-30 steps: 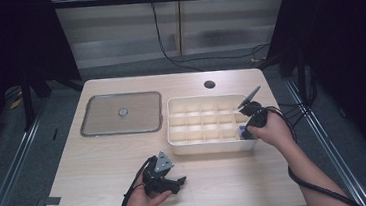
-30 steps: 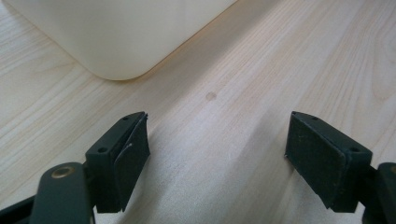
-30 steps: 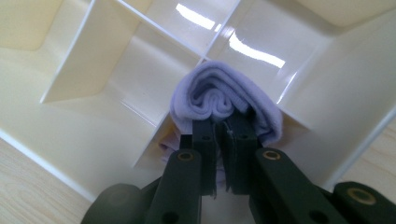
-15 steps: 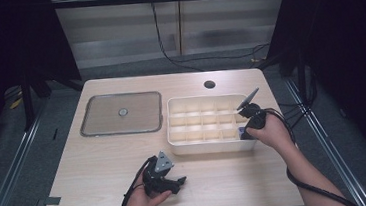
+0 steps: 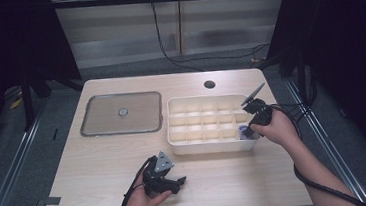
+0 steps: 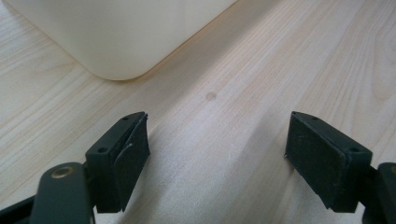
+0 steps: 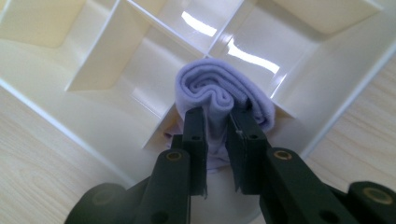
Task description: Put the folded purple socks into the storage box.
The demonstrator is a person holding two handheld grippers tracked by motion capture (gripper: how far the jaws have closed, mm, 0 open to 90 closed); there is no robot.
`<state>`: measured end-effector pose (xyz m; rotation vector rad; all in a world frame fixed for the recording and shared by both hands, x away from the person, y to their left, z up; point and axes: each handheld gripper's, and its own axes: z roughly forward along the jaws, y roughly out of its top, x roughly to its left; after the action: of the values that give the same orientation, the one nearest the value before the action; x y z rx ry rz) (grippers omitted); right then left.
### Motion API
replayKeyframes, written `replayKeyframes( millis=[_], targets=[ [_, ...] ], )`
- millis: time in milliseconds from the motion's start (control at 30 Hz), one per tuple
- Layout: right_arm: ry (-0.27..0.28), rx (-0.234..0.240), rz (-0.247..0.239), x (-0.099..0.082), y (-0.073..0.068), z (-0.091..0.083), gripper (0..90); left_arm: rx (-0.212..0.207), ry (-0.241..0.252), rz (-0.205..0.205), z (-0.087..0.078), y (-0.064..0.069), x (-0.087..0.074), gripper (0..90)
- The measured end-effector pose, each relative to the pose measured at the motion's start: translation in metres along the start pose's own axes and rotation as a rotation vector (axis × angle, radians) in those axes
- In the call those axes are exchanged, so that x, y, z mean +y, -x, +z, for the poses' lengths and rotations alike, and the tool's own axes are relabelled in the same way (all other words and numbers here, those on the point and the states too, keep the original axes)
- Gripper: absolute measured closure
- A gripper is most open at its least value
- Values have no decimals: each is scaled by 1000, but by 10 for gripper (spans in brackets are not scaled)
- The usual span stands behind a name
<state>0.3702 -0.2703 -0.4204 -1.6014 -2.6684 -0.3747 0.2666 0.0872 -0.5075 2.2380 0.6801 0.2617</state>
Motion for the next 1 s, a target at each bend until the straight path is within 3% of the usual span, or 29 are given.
replayKeyframes(
  millis=[267, 767, 1000],
  targets=[
    [8, -6, -23, 4, -6, -13, 757, 0, 5, -7, 0, 0, 0, 210],
    [35, 5, -29, -1, -11, -28, 603, 1, 6, -4, 0, 0, 0, 210],
    [57, 12, -56, -5, -14, -33, 541, 0, 6, -6, 0, 0, 0, 210]
  ],
)
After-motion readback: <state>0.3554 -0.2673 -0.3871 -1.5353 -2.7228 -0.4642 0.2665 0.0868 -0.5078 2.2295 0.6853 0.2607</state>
